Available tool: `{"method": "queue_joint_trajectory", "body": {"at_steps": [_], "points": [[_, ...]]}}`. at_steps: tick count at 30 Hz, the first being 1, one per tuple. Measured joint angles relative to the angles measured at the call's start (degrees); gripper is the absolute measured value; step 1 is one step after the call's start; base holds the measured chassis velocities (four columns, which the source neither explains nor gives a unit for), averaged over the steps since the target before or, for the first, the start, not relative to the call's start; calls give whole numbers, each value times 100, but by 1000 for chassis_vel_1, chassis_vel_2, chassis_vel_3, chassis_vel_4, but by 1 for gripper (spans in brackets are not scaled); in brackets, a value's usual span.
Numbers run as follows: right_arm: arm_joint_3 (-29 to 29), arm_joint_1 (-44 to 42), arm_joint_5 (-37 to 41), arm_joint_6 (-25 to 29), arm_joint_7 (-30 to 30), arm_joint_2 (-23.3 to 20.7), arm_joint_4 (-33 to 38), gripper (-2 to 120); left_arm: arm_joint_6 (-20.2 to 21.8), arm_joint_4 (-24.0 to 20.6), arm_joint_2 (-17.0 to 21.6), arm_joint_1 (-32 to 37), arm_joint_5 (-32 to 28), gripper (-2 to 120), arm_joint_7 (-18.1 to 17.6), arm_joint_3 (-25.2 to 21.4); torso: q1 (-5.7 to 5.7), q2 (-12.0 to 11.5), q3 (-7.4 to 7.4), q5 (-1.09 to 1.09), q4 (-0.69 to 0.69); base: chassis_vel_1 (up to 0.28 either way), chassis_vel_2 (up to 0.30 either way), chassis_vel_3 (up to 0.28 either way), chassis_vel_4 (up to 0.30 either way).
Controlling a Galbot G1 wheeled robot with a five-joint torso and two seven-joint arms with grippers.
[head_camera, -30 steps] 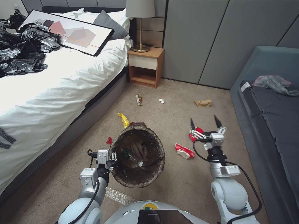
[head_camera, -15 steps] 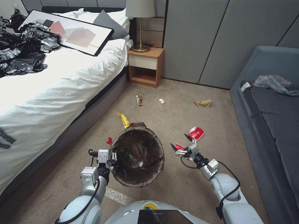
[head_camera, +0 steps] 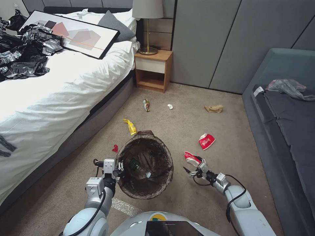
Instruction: Pick up the trash bin, then pick up the garbage from the floor and place it into the trash bin.
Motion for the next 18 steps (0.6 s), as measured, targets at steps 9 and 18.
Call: {"method": "queue_joint_trajectory", "body": {"at_steps": [9,18], "points": [[-50,395,-58,79,204,-59,-568,100,65,-72,-13,91,-98,0,-26,29,0,0,0,-1,0,0,0,0,0],[-101,846,-138,133,350,-82,-1102,100,53,-75,-48,128,-30,0,-17,44,0,0,0,-1,1,0,0,0,0]]}}
